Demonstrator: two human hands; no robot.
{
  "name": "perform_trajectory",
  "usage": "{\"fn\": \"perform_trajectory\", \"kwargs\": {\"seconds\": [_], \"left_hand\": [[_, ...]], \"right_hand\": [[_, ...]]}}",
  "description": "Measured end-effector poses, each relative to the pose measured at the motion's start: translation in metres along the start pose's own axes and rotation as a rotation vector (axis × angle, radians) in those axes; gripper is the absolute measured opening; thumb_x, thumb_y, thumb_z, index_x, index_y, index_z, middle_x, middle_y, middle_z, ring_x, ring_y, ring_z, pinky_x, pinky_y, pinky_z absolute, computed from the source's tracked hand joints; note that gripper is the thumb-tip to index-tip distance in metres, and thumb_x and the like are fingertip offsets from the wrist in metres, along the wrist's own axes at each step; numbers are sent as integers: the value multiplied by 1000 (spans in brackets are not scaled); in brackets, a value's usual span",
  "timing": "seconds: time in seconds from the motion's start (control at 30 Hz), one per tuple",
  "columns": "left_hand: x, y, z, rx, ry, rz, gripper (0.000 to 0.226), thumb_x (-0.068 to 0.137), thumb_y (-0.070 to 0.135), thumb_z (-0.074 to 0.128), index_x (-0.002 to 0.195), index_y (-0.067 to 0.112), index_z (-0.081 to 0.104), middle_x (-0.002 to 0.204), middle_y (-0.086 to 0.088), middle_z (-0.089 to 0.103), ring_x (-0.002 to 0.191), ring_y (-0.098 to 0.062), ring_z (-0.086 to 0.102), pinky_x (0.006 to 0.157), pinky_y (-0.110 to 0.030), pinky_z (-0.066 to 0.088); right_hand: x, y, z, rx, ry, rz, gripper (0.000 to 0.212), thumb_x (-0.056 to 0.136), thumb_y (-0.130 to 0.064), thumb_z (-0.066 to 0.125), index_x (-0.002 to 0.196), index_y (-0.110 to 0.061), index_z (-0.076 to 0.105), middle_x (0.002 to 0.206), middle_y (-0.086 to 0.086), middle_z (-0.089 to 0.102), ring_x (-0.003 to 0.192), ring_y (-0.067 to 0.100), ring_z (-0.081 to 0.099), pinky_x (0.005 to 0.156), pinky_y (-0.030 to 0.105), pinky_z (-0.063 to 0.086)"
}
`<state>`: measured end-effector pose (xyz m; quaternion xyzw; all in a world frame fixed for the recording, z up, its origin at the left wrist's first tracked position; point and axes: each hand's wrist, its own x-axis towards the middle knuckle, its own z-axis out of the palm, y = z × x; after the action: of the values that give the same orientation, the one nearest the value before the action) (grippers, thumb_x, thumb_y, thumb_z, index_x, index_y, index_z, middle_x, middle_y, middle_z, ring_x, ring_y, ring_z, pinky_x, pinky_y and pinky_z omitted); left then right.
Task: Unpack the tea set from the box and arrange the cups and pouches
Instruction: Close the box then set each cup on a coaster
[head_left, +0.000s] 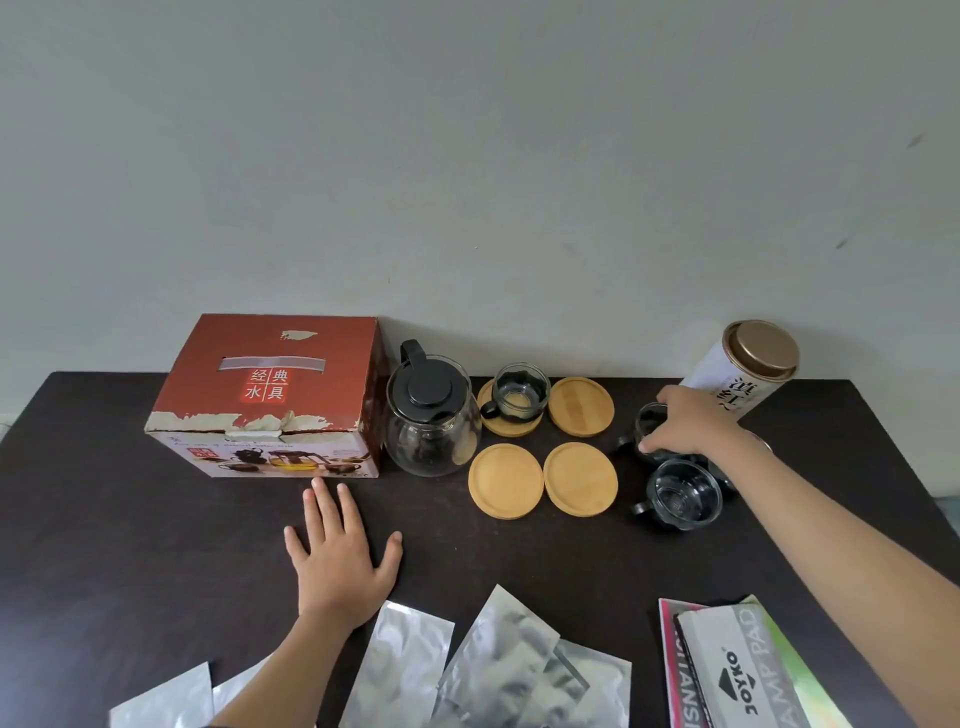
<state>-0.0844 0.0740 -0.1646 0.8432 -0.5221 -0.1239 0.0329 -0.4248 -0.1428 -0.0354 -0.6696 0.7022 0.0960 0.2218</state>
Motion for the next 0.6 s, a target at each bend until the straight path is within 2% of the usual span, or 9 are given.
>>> {"fn": "perform_trajectory", "kwargs": {"seconds": [0.17,0.33,0.47,0.6], "left_hand": [[0,0,0,5,1,0,97,77,69,13,151,5,11,159,-17,-3,146,-30,-9,111,-61,12],[-1,0,0,2,1,3,98,77,69,12,151,5,9,159,-16,-5,146,-30,-11,112,-60,10],[0,-1,0,0,0,0,98,77,69,12,151,5,9,159,-16,-5,146,-29,-11,112,-60,10],[0,0,-1,0,0,-2,98,77,69,13,151,6,9,159,-16,-5,146,-29,-11,112,-60,10]], "right_hand": [[7,-9,-2,95,70,-74,88,65,-25,83,140,-6,42,138,15,48,123,32,49,93,38,46],[18,-33,3,223,110,-199,84,63,-17,83,138,-11,46,133,16,47,119,32,50,87,32,45],[25,-51,11,178,101,-271,83,66,-18,80,140,-12,44,134,14,43,123,31,46,96,38,45],[31,-62,17,195,81,-274,80,69,-16,79,141,-11,43,136,13,42,124,30,45,95,35,43]]}}
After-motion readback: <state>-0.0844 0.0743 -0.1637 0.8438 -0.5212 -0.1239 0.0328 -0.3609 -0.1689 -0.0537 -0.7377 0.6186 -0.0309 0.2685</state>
